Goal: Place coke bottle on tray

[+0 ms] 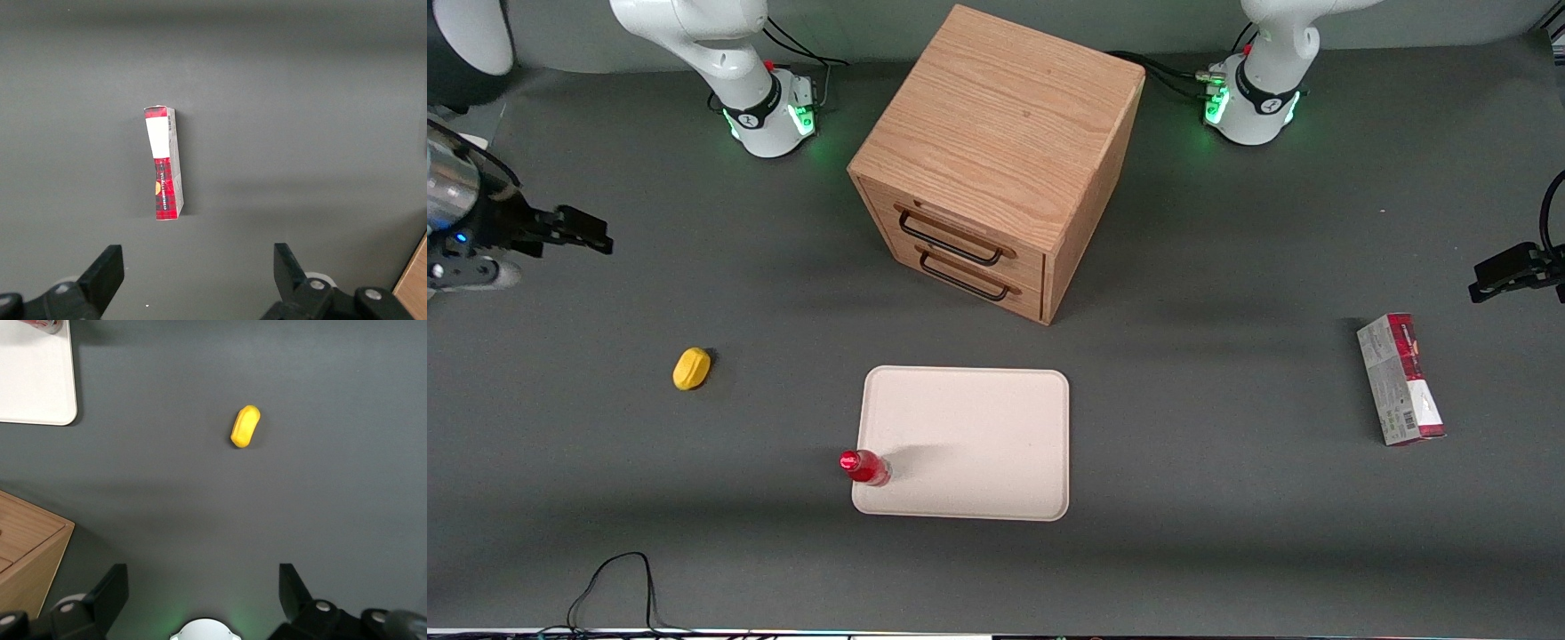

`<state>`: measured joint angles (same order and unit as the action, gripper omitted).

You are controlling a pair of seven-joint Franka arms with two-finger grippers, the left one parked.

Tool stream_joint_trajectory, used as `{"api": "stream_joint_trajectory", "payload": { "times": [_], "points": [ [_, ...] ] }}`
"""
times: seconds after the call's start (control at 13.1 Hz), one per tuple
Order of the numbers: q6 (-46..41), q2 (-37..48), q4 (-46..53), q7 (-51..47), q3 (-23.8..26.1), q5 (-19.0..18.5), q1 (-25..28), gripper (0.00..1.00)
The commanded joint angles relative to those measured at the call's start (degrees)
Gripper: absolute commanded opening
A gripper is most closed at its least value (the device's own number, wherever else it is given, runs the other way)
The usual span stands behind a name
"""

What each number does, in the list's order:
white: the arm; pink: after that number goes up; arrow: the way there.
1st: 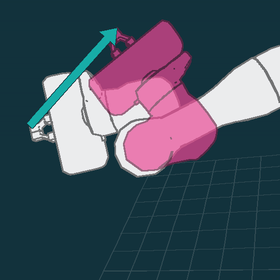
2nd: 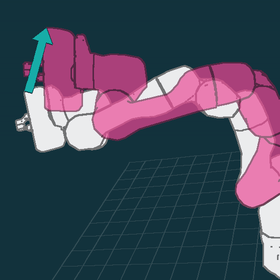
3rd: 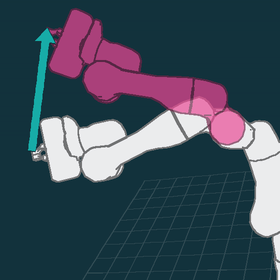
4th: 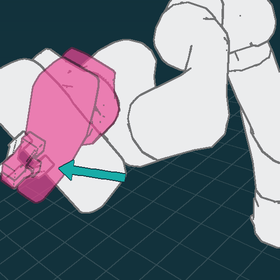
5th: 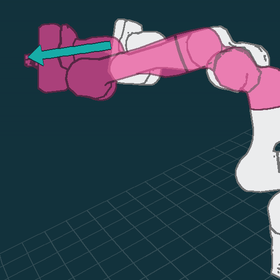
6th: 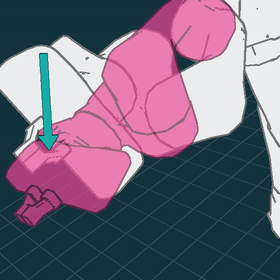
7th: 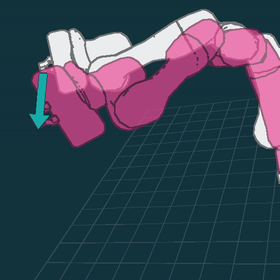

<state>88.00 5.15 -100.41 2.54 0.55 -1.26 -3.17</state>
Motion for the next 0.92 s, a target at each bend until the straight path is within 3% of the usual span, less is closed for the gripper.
{"api": "stream_joint_trajectory", "payload": {
  "times": [0.0,0.23,0.46,0.84],
  "points": [
    [0.2,2.1,-1.6,0.7,0.3,1.0,-0.1,1.0],
    [0.3,1.3,-0.6,0.7,0.1,1.0,2.0,1.0],
    [0.2,1.0,0.1,0.9,-5.0,1.1,6.4,1.0],
    [0.2,1.1,0.1,1.0,-5.1,1.1,5.5,1.0]
  ]
}}
